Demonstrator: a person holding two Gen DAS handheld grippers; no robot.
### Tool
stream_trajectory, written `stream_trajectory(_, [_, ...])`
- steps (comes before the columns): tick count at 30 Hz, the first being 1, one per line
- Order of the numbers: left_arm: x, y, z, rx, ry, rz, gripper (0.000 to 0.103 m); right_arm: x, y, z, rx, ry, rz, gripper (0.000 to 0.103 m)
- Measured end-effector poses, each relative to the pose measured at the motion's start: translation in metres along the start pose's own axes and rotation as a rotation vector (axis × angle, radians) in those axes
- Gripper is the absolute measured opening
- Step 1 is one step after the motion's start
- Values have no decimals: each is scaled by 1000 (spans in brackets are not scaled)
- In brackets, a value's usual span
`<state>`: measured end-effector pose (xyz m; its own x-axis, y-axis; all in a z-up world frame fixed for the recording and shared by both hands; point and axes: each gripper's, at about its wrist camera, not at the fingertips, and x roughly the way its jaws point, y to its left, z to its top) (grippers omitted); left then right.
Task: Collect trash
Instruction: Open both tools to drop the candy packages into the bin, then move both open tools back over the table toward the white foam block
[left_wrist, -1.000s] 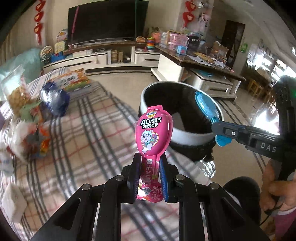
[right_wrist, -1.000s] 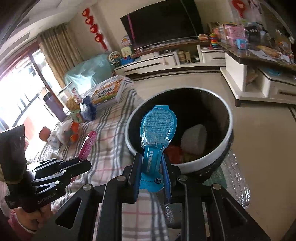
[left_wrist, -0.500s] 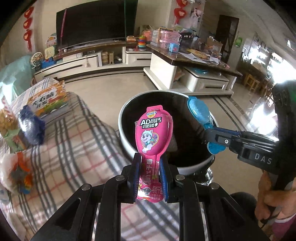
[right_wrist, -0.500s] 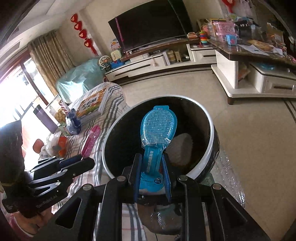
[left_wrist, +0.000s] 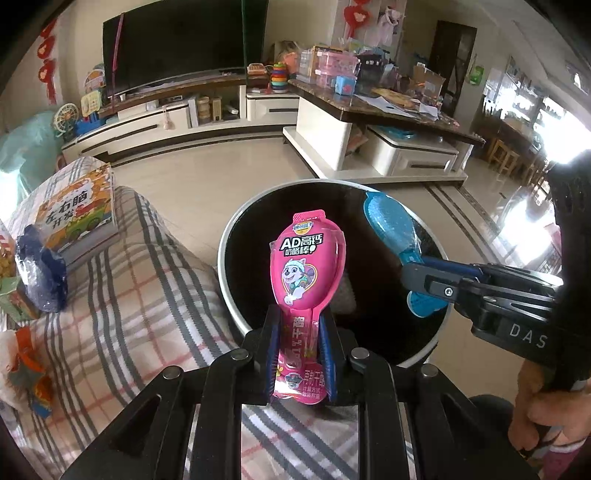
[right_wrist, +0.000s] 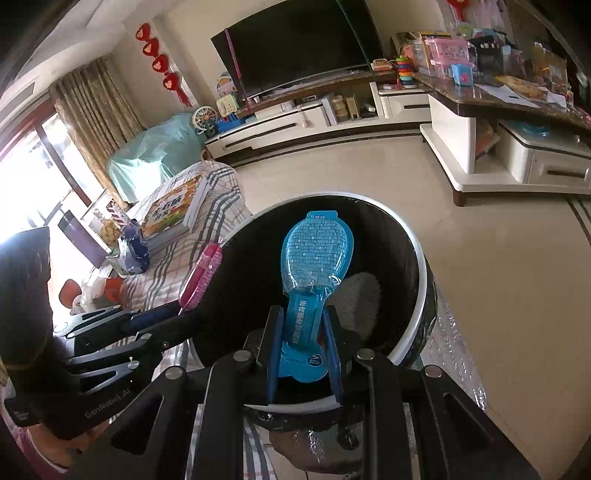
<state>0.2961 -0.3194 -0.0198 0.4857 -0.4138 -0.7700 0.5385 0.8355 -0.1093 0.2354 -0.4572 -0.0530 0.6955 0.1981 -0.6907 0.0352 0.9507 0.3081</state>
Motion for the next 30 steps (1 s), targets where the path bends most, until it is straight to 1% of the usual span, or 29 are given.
stream_trajectory(3, [3, 0, 3, -7, 5, -4, 19, 3, -1, 2, -1, 5, -6, 22])
stream_trajectory(6, [4, 4, 5, -27, -1, -12, 21, 5, -2, 4, 2, 11, -4, 25])
stream_trajectory(7, [4, 5, 5, -34, 0, -13, 26, 5, -3, 4, 3, 13, -5, 25])
stream_trajectory(8, [3, 5, 5, -40, 0, -12, 37, 5, -3, 4, 6, 14, -5, 25])
stream_trajectory(9, [3, 6, 5, -45, -4, -11, 43, 5, -4, 5, 8, 14, -3, 25])
stream_trajectory(10, [0, 7, 3, -52, -13, -6, 52, 4, -4, 4, 10, 15, 0, 26])
stream_trajectory(11, [-1, 8, 3, -55, -20, -5, 54, 3, -4, 4, 12, 14, -2, 26])
stream_trajectory(13, [-4, 12, -1, -67, -22, -15, 54, 1, -3, 3, 13, 11, -1, 28])
stream_trajectory(15, [-9, 17, -9, -85, -26, -22, 54, -2, 1, 0, 16, 4, 4, 34])
stream_trajectory(17, [-17, 23, -20, -107, -36, -21, 57, -6, 6, -2, 15, -8, 16, 46])
stream_trajectory(18, [-20, 27, -26, -119, -39, -19, 58, -8, 10, -4, 11, -15, 20, 49])
stream_trajectory(20, [-30, 35, -42, -157, -54, -15, 58, -11, 19, -9, 6, -25, 37, 63])
stream_trajectory(23, [-46, 50, -67, -213, -75, -8, 59, -12, 34, -16, -8, -28, 64, 70])
stream_trajectory(26, [-64, 66, -91, -260, -90, 15, 59, -13, 55, -23, -36, -31, 94, 77])
stream_trajectory(30, [-87, 85, -120, -310, -104, 60, 59, -12, 78, -31, -61, -33, 130, 81])
